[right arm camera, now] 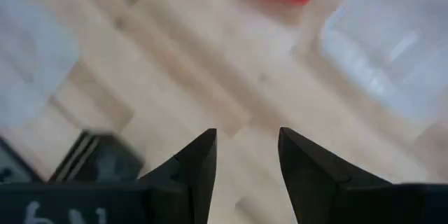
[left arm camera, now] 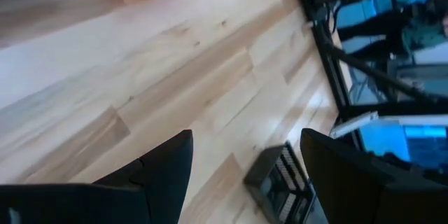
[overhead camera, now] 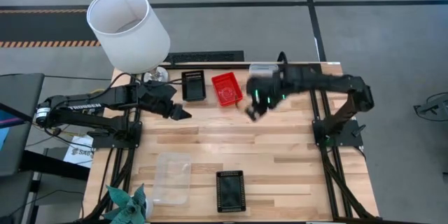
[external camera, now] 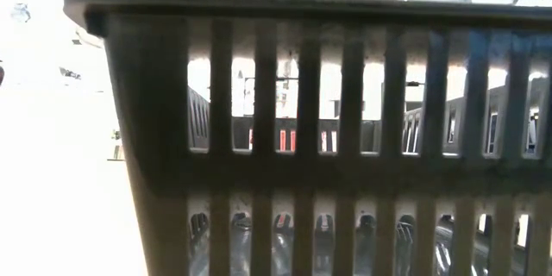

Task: Stack baskets by color
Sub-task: Stack the bottom black bin on the top black bin, then stack the bottom transparent bin on the top transparent bin

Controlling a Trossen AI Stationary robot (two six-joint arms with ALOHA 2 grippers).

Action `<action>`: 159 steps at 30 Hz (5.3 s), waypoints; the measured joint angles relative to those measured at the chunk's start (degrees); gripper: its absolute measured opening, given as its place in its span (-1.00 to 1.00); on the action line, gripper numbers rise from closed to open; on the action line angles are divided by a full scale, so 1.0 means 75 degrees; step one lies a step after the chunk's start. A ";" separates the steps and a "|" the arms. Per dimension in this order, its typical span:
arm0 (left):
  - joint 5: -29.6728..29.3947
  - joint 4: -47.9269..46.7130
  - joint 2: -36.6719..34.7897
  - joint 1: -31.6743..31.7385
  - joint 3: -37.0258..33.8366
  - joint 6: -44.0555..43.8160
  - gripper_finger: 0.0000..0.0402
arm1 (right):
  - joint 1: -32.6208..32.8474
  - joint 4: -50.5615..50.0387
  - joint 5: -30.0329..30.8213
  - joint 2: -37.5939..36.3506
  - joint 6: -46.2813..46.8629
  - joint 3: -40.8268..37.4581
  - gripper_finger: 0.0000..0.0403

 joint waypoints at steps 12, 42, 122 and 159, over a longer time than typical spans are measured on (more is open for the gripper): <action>0.0098 -0.0652 0.0000 -0.0207 -0.0001 0.0653 0.25 | 0.3534 0.0585 0.0320 0.1348 0.4234 -0.0082 0.04; 0.0116 -0.1718 0.0003 -0.0204 -0.0001 0.1395 0.25 | 0.4792 0.4160 0.0245 0.4331 0.8023 -0.0085 -0.36; -0.3256 -0.3174 -0.2344 -0.0195 -0.0003 -0.0898 0.25 | -0.2989 0.7292 -0.1941 0.5055 0.0654 0.1594 -0.96; -0.3209 -0.3177 -0.2343 -0.0195 -0.0003 -0.0847 0.25 | -0.3012 0.6767 -0.1612 0.5027 0.0419 0.1591 -0.55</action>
